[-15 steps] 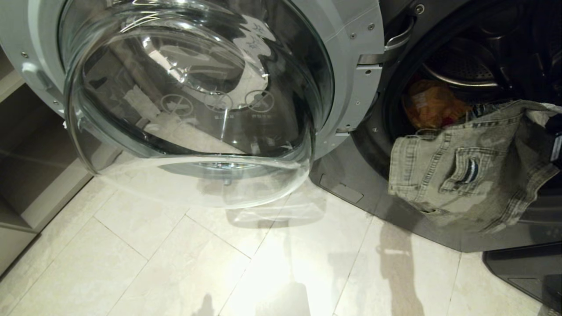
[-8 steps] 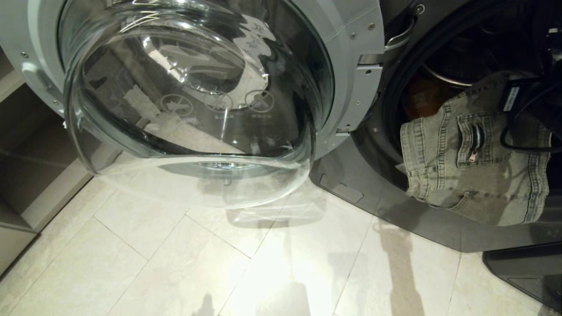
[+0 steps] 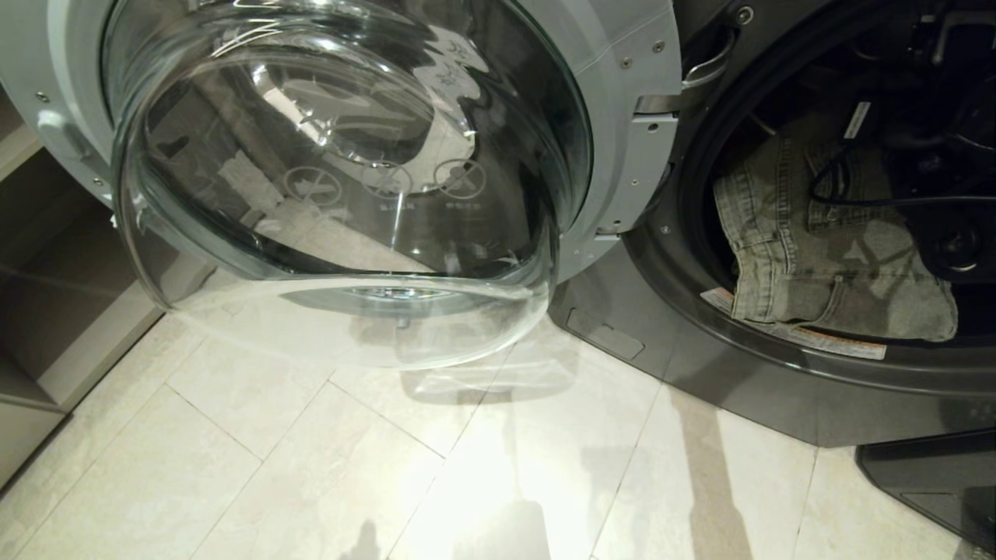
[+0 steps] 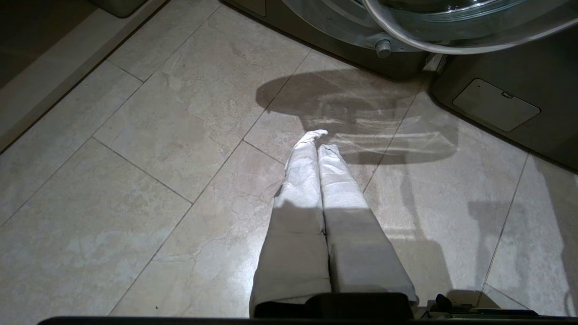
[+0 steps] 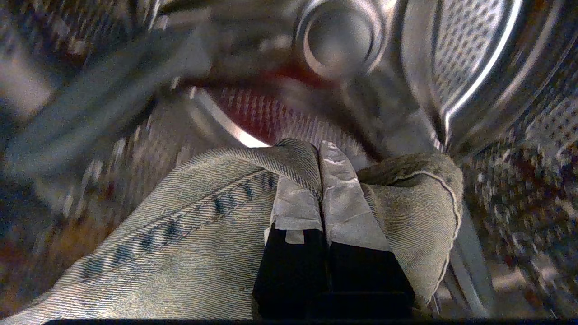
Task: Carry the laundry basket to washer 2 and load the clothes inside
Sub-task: Place the clothes into the washing machine
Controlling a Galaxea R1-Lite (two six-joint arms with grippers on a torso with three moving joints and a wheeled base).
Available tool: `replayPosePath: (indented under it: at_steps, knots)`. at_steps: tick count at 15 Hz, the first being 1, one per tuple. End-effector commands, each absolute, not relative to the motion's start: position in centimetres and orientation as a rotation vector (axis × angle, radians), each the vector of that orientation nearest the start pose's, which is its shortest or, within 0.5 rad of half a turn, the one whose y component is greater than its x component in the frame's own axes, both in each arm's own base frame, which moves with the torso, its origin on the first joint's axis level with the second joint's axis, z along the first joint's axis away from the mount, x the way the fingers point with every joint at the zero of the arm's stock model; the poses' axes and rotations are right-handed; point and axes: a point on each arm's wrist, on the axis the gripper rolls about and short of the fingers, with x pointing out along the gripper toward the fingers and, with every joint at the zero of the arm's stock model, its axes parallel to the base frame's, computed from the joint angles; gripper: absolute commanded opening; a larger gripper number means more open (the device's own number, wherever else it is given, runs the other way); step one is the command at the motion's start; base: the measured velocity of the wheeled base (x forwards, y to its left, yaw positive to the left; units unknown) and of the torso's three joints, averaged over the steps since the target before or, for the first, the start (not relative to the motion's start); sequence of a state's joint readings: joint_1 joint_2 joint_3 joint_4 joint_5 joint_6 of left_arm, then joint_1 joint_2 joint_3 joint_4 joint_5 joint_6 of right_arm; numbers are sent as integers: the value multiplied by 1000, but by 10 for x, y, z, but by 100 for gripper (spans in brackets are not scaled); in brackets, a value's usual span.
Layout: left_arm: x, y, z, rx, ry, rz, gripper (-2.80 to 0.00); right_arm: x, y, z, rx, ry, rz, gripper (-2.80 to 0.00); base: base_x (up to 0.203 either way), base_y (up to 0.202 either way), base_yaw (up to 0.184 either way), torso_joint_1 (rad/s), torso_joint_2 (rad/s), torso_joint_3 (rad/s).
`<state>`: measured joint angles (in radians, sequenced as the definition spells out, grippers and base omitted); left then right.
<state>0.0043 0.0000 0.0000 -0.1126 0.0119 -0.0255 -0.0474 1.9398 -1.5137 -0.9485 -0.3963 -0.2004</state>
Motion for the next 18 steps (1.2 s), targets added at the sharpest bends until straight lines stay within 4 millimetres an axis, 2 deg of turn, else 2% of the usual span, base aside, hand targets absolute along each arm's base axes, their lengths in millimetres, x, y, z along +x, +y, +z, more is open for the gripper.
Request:
replayPosePath:
  at_steps: [1, 5, 10, 16, 18]
  knots:
    - [-20, 0, 76, -26, -74, 16, -280, 415, -29, 318, -113, -486, -515, -280, 0, 0, 0, 0, 0, 0]
    - [-20, 0, 76, -26, -74, 16, -280, 422, -36, 340, -122, -588, -557, -280, 0, 0, 0, 0, 0, 0]
    - [-20, 0, 76, -26, -74, 16, -280, 420, -55, 354, -135, -650, -611, -280, 0, 0, 0, 0, 0, 0]
    - [-20, 0, 76, -26, -74, 16, -280, 420, -65, 356, -139, -667, -634, -280, 0, 0, 0, 0, 0, 0]
    - [-20, 0, 76, -26, -74, 16, -280, 424, -66, 350, -144, -647, -628, -280, 0, 0, 0, 0, 0, 0]
